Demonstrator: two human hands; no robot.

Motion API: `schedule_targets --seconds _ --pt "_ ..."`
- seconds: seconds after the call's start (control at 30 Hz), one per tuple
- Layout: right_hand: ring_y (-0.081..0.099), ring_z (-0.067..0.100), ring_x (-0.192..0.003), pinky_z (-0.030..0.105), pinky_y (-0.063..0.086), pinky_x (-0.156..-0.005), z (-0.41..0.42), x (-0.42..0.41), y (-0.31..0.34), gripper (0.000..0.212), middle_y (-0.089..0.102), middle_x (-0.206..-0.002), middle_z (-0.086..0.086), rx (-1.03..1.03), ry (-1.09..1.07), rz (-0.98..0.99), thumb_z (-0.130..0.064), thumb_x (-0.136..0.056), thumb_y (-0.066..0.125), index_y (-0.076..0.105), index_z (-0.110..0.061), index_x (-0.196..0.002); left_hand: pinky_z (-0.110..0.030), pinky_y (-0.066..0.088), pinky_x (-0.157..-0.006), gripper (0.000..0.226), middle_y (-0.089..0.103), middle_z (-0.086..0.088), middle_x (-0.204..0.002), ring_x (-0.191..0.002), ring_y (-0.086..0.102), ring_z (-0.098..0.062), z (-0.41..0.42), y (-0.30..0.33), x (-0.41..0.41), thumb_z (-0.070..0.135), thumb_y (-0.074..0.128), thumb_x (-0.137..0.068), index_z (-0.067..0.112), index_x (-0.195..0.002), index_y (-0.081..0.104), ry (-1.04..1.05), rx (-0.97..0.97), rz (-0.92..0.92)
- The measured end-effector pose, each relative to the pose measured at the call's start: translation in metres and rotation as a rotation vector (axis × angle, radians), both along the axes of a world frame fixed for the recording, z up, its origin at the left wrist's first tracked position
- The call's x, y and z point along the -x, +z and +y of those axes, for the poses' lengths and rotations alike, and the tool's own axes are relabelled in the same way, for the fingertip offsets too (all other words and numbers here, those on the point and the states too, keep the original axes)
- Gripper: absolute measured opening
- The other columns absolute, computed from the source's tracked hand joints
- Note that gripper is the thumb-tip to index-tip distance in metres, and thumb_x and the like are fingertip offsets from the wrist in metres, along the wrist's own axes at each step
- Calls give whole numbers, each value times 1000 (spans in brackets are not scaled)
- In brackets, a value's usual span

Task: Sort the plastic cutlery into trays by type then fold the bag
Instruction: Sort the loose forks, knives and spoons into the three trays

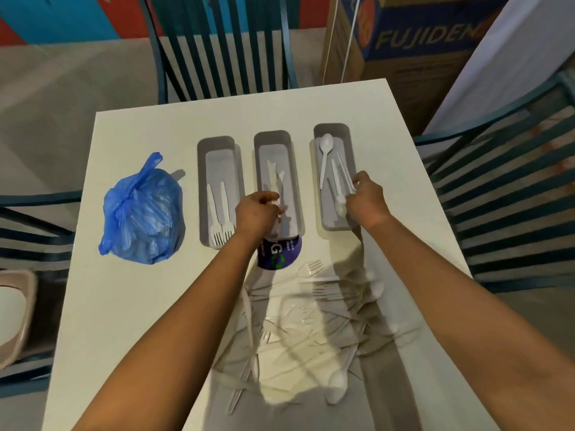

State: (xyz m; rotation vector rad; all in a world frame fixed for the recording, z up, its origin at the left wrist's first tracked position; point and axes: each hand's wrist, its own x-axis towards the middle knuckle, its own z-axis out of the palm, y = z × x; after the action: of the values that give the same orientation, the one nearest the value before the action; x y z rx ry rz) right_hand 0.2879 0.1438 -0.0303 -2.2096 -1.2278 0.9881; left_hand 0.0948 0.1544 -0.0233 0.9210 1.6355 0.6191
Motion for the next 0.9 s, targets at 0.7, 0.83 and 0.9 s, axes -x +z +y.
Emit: schedule_targets --seconds 0.7,0.83,0.9 --pt "51 34 -120 37 44 -97 61 13 -14 56 50 -133 15 90 220 -275 -16 -94 50 29 -14 -146 -28 49 -87 42 53 -11 -137 -112 60 -29 61 -9 -17 2 49 -89 9 -129 55 -340 -84 357" --pt "57 32 -112 28 44 -82 38 13 -8 39 59 -126 13 -9 205 -274 -21 -96 45 48 -11 -134 -24 50 -87 33 60 -7 -126 -105 59 -21 33 2 -5 4 51 -89 7 -120 62 -289 -164 285" --pt "61 32 -103 27 44 -78 23 14 -4 33 63 -117 14 -101 199 -274 -20 -95 46 55 -9 -125 -14 48 -68 28 63 -5 -116 -91 57 -15 15 8 1 6 50 -90 9 -114 64 -275 -190 254"
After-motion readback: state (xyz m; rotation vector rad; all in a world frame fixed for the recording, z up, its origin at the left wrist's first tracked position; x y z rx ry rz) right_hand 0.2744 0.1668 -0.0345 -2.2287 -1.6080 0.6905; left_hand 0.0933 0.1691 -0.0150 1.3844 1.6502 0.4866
